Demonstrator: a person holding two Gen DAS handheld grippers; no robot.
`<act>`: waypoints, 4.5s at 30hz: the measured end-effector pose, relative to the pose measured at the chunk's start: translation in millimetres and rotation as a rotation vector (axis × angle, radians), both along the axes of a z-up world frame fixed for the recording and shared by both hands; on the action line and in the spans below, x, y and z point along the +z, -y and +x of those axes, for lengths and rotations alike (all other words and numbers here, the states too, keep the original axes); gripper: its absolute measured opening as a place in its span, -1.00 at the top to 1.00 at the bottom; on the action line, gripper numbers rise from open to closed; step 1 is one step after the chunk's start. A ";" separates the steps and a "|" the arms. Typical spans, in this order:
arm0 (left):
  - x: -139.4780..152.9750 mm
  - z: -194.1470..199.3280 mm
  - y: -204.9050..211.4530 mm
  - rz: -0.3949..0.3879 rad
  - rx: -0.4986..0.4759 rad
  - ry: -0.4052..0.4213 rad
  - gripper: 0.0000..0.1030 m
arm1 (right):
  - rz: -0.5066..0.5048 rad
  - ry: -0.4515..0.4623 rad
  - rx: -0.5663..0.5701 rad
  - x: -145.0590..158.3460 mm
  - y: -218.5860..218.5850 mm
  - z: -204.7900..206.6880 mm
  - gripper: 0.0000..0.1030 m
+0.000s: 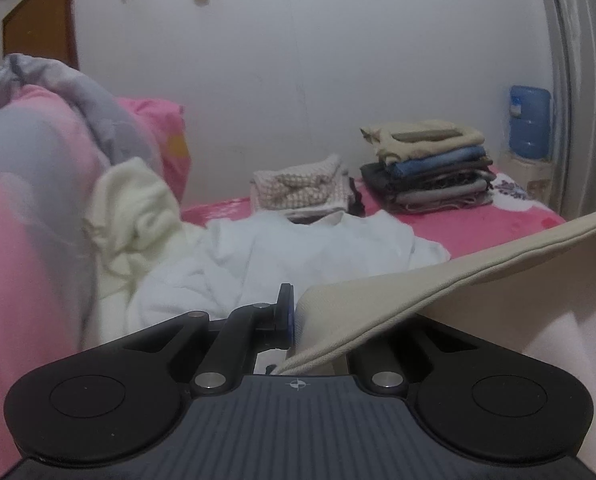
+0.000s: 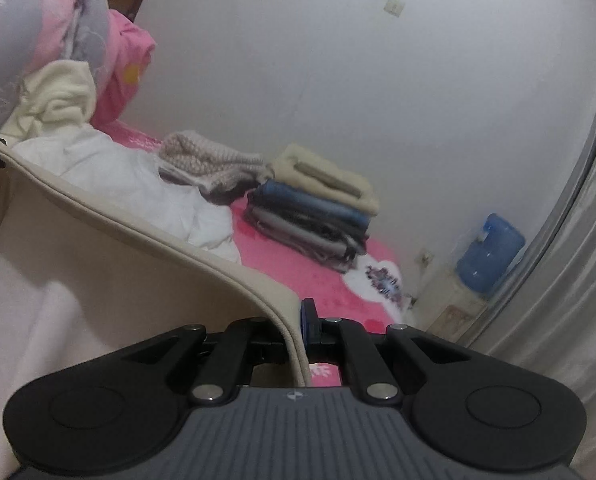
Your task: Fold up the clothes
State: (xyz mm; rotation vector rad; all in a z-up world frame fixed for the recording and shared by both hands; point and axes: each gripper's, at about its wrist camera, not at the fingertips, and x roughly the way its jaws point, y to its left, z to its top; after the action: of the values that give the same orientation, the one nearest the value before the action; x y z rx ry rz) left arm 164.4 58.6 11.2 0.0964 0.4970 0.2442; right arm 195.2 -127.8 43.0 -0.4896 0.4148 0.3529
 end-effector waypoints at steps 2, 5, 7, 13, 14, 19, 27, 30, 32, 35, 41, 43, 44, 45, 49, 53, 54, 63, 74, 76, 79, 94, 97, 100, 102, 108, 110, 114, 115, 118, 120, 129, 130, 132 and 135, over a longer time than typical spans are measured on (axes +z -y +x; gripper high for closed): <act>-7.7 14.2 0.8 0.010 -0.006 -0.012 0.83 | 0.013 -0.018 -0.005 -6.9 -1.8 21.5 0.89; -19.3 35.7 2.1 0.026 -0.014 -0.031 0.83 | 0.014 -0.045 -0.015 -27.1 -2.5 45.5 0.88; -38.6 51.8 2.3 0.035 -0.001 -0.064 0.83 | 0.008 -0.069 -0.023 -42.8 -3.7 58.8 0.88; -105.3 83.0 -3.5 0.050 -0.023 -0.254 0.52 | -0.024 -0.184 -0.054 -117.0 -18.1 95.2 0.87; -111.1 83.9 -4.0 0.055 -0.028 -0.267 0.45 | -0.031 -0.201 -0.055 -128.1 -19.0 99.3 0.86; -120.8 80.0 -4.4 0.076 -0.045 -0.272 0.39 | -0.007 -0.228 -0.052 -153.6 -15.4 108.8 0.76; -88.6 72.4 -21.2 -0.146 -0.022 -0.371 -0.13 | 0.040 -0.302 -0.025 -138.2 6.8 109.5 -0.22; -79.9 61.1 -27.7 -0.241 -0.031 -0.357 -0.25 | 0.075 -0.324 0.010 -128.0 23.7 91.7 -0.42; -75.3 55.9 -32.3 -0.290 -0.025 -0.342 -0.26 | 0.107 -0.322 0.026 -119.0 34.5 77.4 -0.50; -66.5 48.5 -45.1 -0.403 0.013 -0.323 -0.27 | 0.185 -0.343 0.034 -103.0 52.2 58.7 -0.61; -45.2 26.4 -62.7 -0.590 0.046 -0.301 -0.27 | 0.440 -0.469 -0.004 -72.7 108.8 32.3 -0.72; -34.1 16.7 -62.7 -0.590 0.042 -0.292 -0.27 | 0.521 -0.515 -0.033 -66.0 130.7 23.2 -0.73; -26.6 10.2 -60.7 -0.575 0.029 -0.288 -0.27 | 0.557 -0.535 -0.051 -63.7 141.7 17.9 -0.73; -19.0 3.7 -58.6 -0.560 0.015 -0.285 -0.27 | 0.590 -0.558 -0.074 -61.7 153.4 12.1 -0.73; 7.6 -24.0 -32.0 -0.455 -0.124 -0.335 -0.27 | 0.669 -0.645 -0.155 -64.2 195.6 -22.1 -0.73; 15.3 -60.0 15.6 -0.347 -0.343 -0.443 -0.27 | 0.728 -0.753 -0.224 -79.5 232.4 -70.9 -0.72; 10.9 -72.1 29.9 -0.342 -0.403 -0.470 -0.27 | 0.737 -0.778 -0.237 -84.3 238.8 -84.5 -0.71; -44.2 -180.1 141.2 -0.278 -0.837 -0.579 -0.27 | 0.792 -0.949 -0.360 -125.7 264.1 -189.3 -0.32; -84.3 -210.8 184.7 -0.214 -0.780 -0.707 -0.26 | 0.426 -0.827 -0.265 -83.5 228.3 -189.7 0.88; -83.2 -210.2 178.9 -0.245 -0.749 -0.720 -0.26 | 0.251 -0.727 -0.230 -57.8 219.1 -178.6 0.88; -81.3 -213.1 176.6 -0.240 -0.716 -0.731 -0.26 | 0.102 -0.614 -0.207 -27.2 210.8 -161.3 0.88; -91.8 -216.7 157.5 -0.156 -0.766 -0.780 -0.26 | 0.241 -0.527 -0.239 -12.9 238.0 -211.0 0.38; -98.8 -216.2 146.8 -0.135 -0.744 -0.799 -0.26 | 0.250 -0.560 0.022 -13.7 207.8 -255.4 -0.11; -105.0 -213.2 141.4 -0.138 -0.713 -0.808 -0.26 | 0.072 -0.613 0.296 -44.9 155.1 -299.3 -0.26; -107.6 -212.0 137.7 -0.148 -0.694 -0.809 -0.26 | -0.013 -0.690 0.403 -75.8 125.8 -318.1 -0.26; -106.3 -219.3 130.3 -0.138 -0.674 -0.794 -0.26 | -0.234 -0.674 0.468 -136.2 90.6 -347.8 -0.52; -106.1 -220.7 129.7 -0.122 -0.680 -0.787 -0.26 | -0.243 -0.658 0.435 -130.2 90.2 -344.9 0.15; -107.6 -221.9 131.4 -0.105 -0.679 -0.784 -0.26 | -0.143 -0.681 0.280 -103.6 110.2 -313.5 0.69; -108.2 -222.1 132.8 -0.102 -0.678 -0.785 -0.26 | -0.078 -0.682 0.243 -86.9 117.8 -300.7 0.70; -108.6 -222.4 134.9 -0.091 -0.686 -0.787 -0.26 | 0.168 -0.609 0.120 -16.4 145.6 -249.5 0.70; -107.9 -222.6 133.5 -0.089 -0.687 -0.788 -0.26 | 0.316 -0.496 0.008 34.9 180.7 -203.9 0.70; -108.5 -223.9 133.0 -0.076 -0.701 -0.780 -0.26 | 1.040 -0.133 -0.830 75.5 413.0 -77.4 -0.25; -108.8 -224.0 132.8 -0.078 -0.702 -0.780 -0.26 | 1.152 -0.134 -0.888 60.3 430.0 -85.9 -0.25; -109.4 -224.1 132.4 -0.081 -0.705 -0.780 -0.26 | 1.174 -0.176 -0.905 35.9 435.0 -99.1 -0.25; -108.9 -225.5 133.3 -0.092 -0.708 -0.776 -0.26 | 1.133 -0.249 -0.907 1.5 432.7 -117.0 -0.25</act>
State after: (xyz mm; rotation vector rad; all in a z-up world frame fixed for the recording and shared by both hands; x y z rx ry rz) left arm -61.1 -74.7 -97.8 0.2731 1.2025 -0.5367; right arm 78.2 -560.5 44.6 0.8558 0.5581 -0.2645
